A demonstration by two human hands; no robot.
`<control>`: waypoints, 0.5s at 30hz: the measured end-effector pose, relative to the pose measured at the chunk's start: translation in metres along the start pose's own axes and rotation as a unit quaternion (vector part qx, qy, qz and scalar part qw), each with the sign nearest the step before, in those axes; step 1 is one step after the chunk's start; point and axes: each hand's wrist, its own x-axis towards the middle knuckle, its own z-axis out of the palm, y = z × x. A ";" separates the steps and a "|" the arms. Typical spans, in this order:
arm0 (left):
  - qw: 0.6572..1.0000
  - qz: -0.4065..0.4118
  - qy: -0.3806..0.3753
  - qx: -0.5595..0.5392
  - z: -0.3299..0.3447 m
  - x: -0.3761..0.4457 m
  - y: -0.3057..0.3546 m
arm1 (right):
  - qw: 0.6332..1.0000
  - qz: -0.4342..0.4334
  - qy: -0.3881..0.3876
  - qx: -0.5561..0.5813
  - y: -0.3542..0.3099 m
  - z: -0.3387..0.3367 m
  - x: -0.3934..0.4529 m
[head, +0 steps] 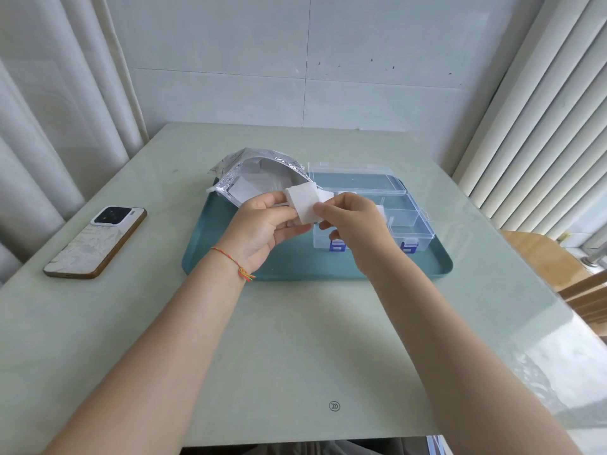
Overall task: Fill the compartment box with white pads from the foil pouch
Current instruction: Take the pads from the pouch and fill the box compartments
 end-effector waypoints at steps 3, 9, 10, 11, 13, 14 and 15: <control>1.000 -0.007 -0.001 -0.022 0.001 0.001 0.001 | 1.000 -0.009 0.016 0.005 0.000 0.001 -0.001; 0.999 -0.013 0.019 -0.030 0.001 0.001 -0.002 | 0.999 -0.019 0.034 -0.007 -0.001 0.004 -0.002; 1.000 -0.011 0.018 -0.013 0.001 0.001 -0.003 | 0.999 -0.019 0.031 -0.001 0.000 0.004 -0.002; 1.000 -0.011 0.016 0.002 0.001 0.000 -0.004 | 0.999 -0.017 0.028 0.004 0.000 0.004 -0.001; 1.000 -0.013 0.006 0.026 0.001 -0.001 -0.004 | 1.000 -0.015 0.015 0.001 0.000 0.002 -0.001; 0.999 -0.014 0.000 0.033 0.001 -0.002 -0.003 | 1.000 -0.018 0.011 -0.006 0.000 0.000 0.000; 0.999 -0.017 -0.006 0.034 0.002 -0.002 -0.001 | 1.000 -0.024 0.010 -0.010 -0.001 -0.001 0.000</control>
